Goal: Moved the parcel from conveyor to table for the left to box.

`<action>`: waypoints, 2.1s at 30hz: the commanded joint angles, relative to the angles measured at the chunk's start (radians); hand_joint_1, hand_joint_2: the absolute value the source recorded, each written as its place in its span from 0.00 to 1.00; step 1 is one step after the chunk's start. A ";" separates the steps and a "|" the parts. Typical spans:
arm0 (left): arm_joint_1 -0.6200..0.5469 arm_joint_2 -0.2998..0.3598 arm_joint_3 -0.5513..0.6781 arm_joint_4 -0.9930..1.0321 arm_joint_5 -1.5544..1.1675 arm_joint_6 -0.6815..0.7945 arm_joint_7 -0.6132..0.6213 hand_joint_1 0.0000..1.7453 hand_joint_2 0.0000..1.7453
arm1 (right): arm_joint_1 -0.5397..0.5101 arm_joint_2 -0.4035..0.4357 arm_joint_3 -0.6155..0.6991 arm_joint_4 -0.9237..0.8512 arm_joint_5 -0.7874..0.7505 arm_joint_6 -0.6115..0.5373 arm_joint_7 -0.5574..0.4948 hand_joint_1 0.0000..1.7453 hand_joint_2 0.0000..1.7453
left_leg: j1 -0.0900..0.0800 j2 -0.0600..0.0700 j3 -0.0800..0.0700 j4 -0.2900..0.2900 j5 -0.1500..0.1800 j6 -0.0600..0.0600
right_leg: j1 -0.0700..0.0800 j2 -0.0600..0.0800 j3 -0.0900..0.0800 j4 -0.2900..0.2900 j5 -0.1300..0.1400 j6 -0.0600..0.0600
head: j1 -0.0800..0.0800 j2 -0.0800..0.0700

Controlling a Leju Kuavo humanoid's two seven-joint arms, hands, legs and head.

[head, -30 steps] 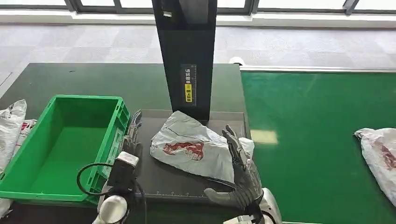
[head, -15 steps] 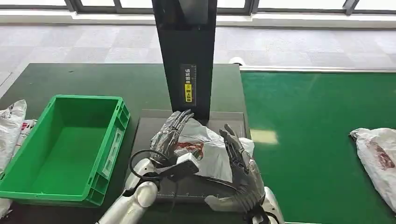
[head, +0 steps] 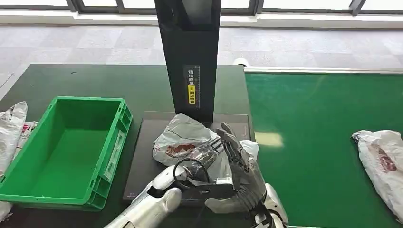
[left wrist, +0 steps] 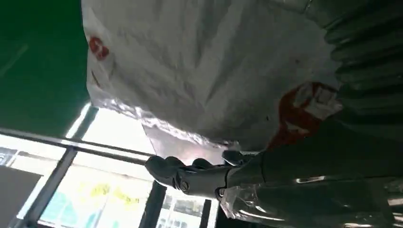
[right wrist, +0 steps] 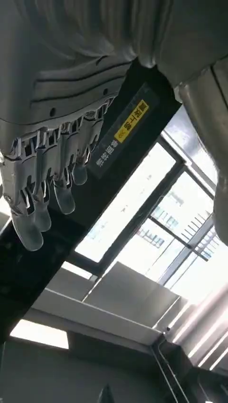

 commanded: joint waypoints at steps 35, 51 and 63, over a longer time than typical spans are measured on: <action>-0.053 0.030 0.033 0.018 0.006 0.093 0.047 1.00 1.00 | -0.054 0.031 -0.007 0.026 0.040 0.050 0.000 0.00 1.00 | 0.000 0.002 0.000 -0.001 0.001 -0.001 | 0.000 0.002 0.000 -0.001 0.001 0.000 | 0.000 0.000; 0.232 0.177 0.243 -0.712 0.102 0.414 -0.056 1.00 1.00 | 0.052 -0.051 0.038 -0.013 -0.030 -0.083 -0.019 0.00 1.00 | 0.001 0.001 -0.002 -0.002 0.000 -0.001 | 0.001 0.002 -0.002 0.000 0.000 -0.001 | 0.000 0.000; 0.338 0.046 0.503 -1.007 0.185 0.435 -0.325 1.00 1.00 | 0.096 -0.061 0.045 -0.050 -0.032 -0.137 -0.013 0.00 1.00 | 0.001 0.003 -0.003 -0.001 -0.001 -0.001 | 0.001 0.002 -0.004 0.000 0.000 -0.001 | 0.000 0.000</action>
